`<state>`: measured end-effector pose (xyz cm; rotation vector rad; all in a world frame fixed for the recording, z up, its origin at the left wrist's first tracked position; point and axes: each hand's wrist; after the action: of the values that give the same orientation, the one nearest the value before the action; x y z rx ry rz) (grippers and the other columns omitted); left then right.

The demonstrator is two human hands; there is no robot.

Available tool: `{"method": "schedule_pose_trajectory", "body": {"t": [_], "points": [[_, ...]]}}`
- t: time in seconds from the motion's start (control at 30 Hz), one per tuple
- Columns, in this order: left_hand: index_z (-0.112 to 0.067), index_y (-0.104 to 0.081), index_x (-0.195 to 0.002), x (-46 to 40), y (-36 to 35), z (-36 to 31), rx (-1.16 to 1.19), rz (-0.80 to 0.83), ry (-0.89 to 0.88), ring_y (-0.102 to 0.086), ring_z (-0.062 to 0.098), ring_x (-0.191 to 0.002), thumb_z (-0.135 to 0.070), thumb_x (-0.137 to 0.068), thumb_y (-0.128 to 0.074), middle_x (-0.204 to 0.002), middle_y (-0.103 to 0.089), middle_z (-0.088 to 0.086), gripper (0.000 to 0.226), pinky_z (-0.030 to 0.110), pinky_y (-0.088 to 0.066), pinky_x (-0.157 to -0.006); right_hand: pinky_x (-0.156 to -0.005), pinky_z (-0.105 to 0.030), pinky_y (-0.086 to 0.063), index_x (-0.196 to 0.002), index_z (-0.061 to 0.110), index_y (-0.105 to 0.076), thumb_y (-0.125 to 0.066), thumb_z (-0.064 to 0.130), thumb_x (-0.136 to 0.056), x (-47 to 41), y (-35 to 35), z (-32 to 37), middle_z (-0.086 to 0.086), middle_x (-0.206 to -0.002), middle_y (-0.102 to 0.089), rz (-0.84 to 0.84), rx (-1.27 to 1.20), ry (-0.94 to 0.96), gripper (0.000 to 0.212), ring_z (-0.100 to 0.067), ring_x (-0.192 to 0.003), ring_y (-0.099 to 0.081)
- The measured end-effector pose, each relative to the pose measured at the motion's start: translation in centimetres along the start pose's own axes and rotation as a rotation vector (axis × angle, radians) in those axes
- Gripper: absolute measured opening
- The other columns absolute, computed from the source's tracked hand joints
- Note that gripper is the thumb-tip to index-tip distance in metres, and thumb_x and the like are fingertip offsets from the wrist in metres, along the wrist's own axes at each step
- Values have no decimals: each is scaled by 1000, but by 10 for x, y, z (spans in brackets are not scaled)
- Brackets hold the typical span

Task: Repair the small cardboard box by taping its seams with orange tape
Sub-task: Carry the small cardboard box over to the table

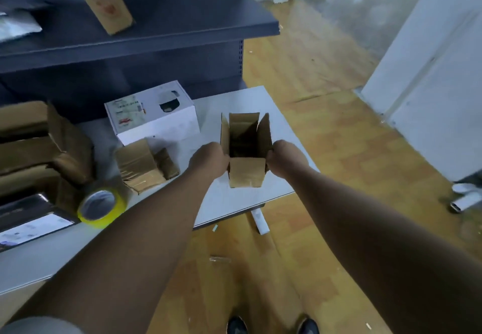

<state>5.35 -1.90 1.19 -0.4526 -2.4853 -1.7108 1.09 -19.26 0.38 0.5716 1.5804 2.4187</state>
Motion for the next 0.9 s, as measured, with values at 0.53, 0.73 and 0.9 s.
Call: {"method": "schedule_pose_trajectory", "body": {"t": [0.53,0.73,0.9], "points": [[1,-63,-98,17,-33,-240,-142,144,-547,-65,33,-94,-13,-89,-53,-77,-56,8,20,36,-52,-78,-65,-35,-45,-105,14,-55,-41,17,-94,81,135,-180,-4,-92,-58,-315,14,-300,18,-29,-84,-58],[-3,-53,-76,53,-69,-338,-122,219,-688,-62,34,-86,-10,-92,-42,-88,-64,15,20,41,-50,-69,-64,-33,-41,-95,17,-47,-41,19,-94,125,172,-278,-2,-84,-52,-394,-5,-429,6,-26,-76,-51],[-1,-60,-82,100,-112,-417,-120,297,-809,-66,34,-91,-9,-91,-43,-96,-68,20,21,44,-53,-77,-59,-34,-44,-91,15,-45,-40,17,-94,169,198,-358,-2,-75,-50,-443,-27,-549,6,-25,-73,-54]]}}
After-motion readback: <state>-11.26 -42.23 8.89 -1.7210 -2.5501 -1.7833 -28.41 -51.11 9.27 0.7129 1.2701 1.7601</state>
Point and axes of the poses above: each hand's wrist, its own x-axis away from the middle knuckle, its own y-axis out of the back of the hand, z = x × y
